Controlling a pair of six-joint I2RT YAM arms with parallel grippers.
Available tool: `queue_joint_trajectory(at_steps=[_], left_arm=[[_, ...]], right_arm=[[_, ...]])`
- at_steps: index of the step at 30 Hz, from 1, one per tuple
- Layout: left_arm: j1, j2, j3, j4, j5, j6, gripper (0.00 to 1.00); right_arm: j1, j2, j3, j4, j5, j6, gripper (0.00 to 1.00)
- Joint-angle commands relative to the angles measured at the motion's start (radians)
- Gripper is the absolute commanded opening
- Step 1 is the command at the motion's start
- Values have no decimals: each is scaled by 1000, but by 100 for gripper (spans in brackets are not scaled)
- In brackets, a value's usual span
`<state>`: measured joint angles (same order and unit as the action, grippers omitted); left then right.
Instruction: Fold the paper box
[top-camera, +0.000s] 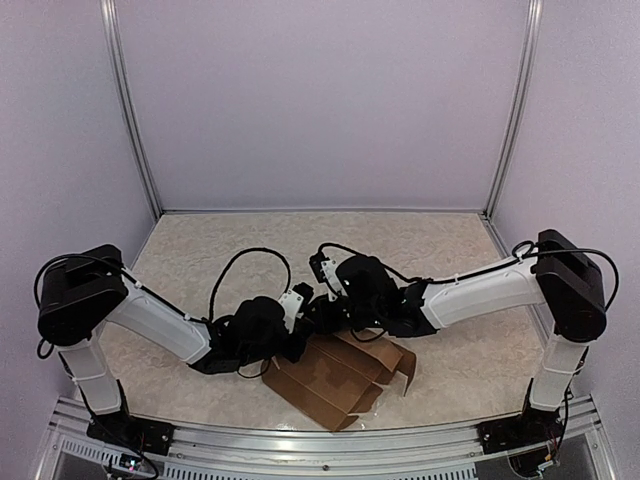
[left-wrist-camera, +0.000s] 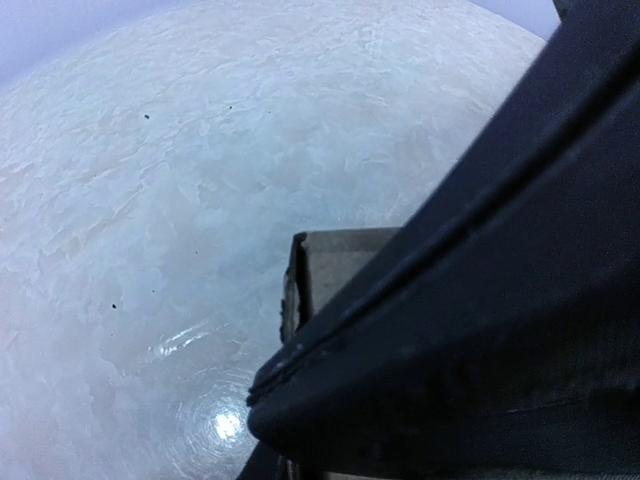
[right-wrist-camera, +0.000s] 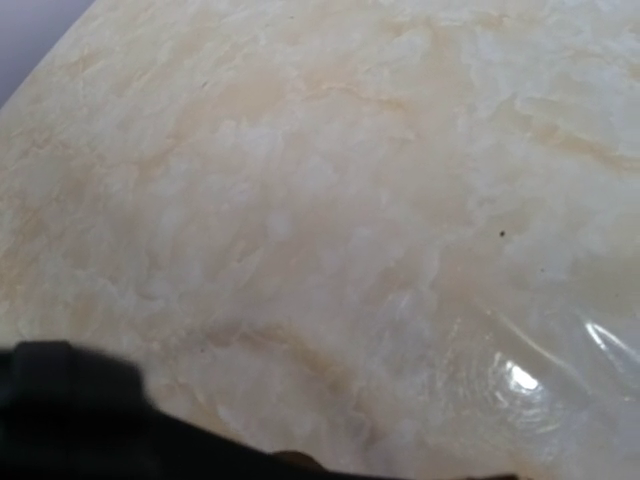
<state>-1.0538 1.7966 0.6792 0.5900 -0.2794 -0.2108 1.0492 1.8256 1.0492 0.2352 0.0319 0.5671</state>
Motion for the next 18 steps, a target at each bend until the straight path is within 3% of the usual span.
queue_joint_trajectory(at_steps=[1,5,18], left_arm=[[-7,31,-3,27,-6,-3,12],[-9,36,3,24,-1,0,0],[-22,31,31,-11,-17,26,0]], right_arm=[[6,8,8,-88,32,10,0],[6,-18,4,-89,55,22,0],[6,-97,-6,-54,103,16,0]])
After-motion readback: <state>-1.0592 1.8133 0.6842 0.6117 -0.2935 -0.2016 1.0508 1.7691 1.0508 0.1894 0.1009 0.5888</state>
